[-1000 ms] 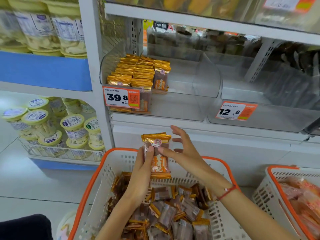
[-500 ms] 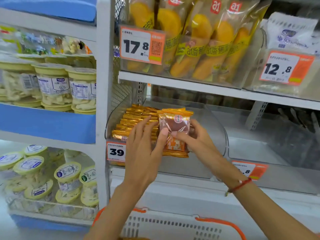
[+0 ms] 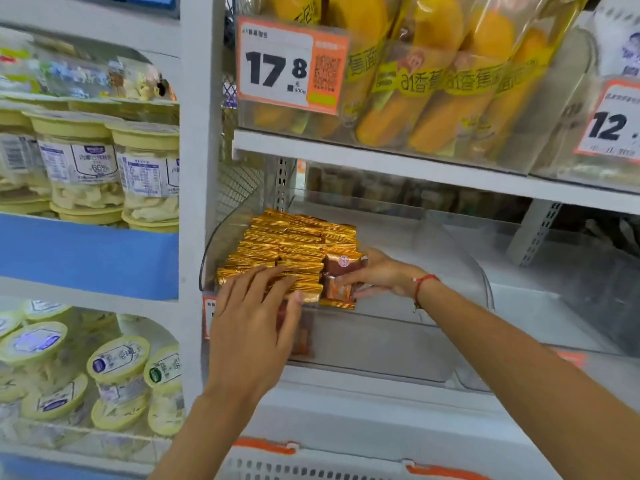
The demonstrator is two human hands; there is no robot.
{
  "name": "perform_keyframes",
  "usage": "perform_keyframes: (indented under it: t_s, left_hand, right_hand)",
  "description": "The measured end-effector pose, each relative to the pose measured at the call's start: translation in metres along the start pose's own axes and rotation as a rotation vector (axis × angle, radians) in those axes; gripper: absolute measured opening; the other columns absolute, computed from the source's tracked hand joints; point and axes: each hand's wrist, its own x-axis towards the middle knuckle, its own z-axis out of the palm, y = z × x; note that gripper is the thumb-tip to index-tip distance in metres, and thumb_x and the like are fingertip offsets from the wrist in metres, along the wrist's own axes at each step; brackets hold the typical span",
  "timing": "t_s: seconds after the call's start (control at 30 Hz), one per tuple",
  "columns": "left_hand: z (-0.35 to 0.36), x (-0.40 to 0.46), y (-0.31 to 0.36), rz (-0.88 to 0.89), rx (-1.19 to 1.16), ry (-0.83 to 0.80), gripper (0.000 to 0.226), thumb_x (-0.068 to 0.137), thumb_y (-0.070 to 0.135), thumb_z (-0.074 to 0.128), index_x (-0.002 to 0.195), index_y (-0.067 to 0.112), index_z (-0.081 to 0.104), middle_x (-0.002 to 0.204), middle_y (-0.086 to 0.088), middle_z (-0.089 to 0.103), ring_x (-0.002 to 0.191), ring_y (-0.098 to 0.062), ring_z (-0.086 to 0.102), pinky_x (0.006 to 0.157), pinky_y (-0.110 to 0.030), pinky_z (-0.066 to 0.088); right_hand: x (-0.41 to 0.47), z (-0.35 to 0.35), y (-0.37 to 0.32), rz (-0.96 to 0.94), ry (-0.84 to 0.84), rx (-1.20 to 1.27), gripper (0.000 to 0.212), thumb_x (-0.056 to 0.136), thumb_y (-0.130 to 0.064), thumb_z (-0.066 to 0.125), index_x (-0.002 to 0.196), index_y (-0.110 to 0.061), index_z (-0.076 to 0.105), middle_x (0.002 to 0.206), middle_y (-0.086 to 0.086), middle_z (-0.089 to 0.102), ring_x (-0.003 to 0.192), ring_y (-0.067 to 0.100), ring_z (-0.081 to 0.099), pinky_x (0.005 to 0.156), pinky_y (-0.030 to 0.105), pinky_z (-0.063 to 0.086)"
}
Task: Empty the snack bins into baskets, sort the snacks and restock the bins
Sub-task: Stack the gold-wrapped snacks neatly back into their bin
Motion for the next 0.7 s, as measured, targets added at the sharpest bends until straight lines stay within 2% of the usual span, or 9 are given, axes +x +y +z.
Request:
perform_keyframes:
  t_s: [0.1,0.17,0.23,0.37,0.47,0.53,0.6,0.63,0.7]
  left_hand:
    - [0.001,0.000,0.002,-0.008,0.013,0.027,0.043,0.099,0.039,0.035,0.113,0.018,0.071,0.120,0.002,0.064,0.116,-0.020,0.052,0.102,-0.033,0.031]
    - [0.001,0.000,0.004,-0.014,0.025,0.050,0.042,0.099,0.038,0.036,0.111,0.018,0.071,0.118,0.001,0.065,0.113,-0.020,0.051,0.100,-0.033,0.031]
    - [0.003,-0.001,0.005,-0.018,0.040,0.068,0.042,0.099,0.039,0.036,0.109,0.017,0.071,0.116,0.000,0.065,0.112,-0.019,0.050,0.100,-0.033,0.031]
    - [0.003,-0.002,0.005,-0.010,0.049,0.084,0.041,0.099,0.039,0.037,0.107,0.018,0.071,0.113,0.000,0.065,0.110,-0.019,0.049,0.098,-0.033,0.031]
    - [0.003,-0.001,0.003,-0.006,0.062,0.074,0.041,0.099,0.040,0.036,0.106,0.019,0.070,0.112,0.002,0.064,0.109,-0.018,0.049,0.097,-0.031,0.030]
    - [0.003,-0.001,0.003,-0.008,0.070,0.073,0.041,0.099,0.041,0.035,0.107,0.020,0.070,0.112,0.003,0.064,0.109,-0.018,0.049,0.097,-0.030,0.030]
    - [0.003,-0.001,0.003,-0.008,0.072,0.074,0.042,0.099,0.042,0.035,0.107,0.020,0.070,0.113,0.003,0.064,0.109,-0.018,0.049,0.097,-0.030,0.030]
    - [0.003,-0.001,0.004,-0.008,0.069,0.075,0.042,0.099,0.042,0.035,0.107,0.020,0.070,0.113,0.002,0.064,0.110,-0.018,0.049,0.097,-0.030,0.030]
    - [0.003,-0.001,0.003,-0.009,0.069,0.073,0.043,0.099,0.042,0.035,0.108,0.019,0.070,0.113,0.002,0.064,0.110,-0.017,0.049,0.097,-0.030,0.029]
  right_hand:
    - [0.009,0.006,0.003,-0.012,0.081,0.003,0.063,0.074,-0.001,0.080,0.128,-0.016,0.051,0.126,0.004,0.059,0.111,0.025,0.062,0.078,0.035,0.060]
    - [0.010,0.006,0.003,-0.024,0.174,-0.122,0.058,0.071,-0.008,0.084,0.119,-0.018,0.054,0.113,-0.001,0.058,0.106,0.021,0.062,0.080,0.034,0.059]
    - [0.011,0.008,0.002,-0.076,0.219,-0.211,0.057,0.069,-0.011,0.086,0.114,-0.020,0.053,0.110,-0.001,0.057,0.099,0.019,0.061,0.072,0.030,0.060]
    - [0.014,0.007,0.002,-0.130,0.166,-0.317,0.067,0.069,-0.009,0.085,0.125,-0.018,0.049,0.123,0.005,0.058,0.107,0.022,0.059,0.064,0.023,0.058]
    - [0.014,0.002,0.005,-0.194,0.225,-0.457,0.099,0.065,-0.009,0.087,0.144,-0.020,0.028,0.133,0.011,0.048,0.119,0.029,0.052,0.085,0.036,0.055]
    - [0.010,-0.001,0.004,-0.292,0.277,-0.652,0.110,0.068,-0.014,0.086,0.152,-0.025,0.015,0.145,0.012,0.034,0.126,0.034,0.046,0.091,0.039,0.047]
    - [0.010,-0.005,0.002,-0.362,0.258,-0.865,0.106,0.073,-0.025,0.083,0.153,-0.024,0.015,0.155,0.009,0.019,0.134,0.034,0.035,0.097,0.044,0.045]
    - [0.011,-0.006,0.001,-0.374,0.233,-0.944,0.101,0.075,-0.030,0.082,0.153,-0.022,0.019,0.156,0.007,0.016,0.137,0.033,0.031,0.100,0.046,0.044]
    - [0.016,-0.005,0.002,-0.367,0.186,-0.994,0.092,0.077,-0.035,0.079,0.151,-0.018,0.028,0.155,0.007,0.021,0.135,0.031,0.035,0.102,0.046,0.045]
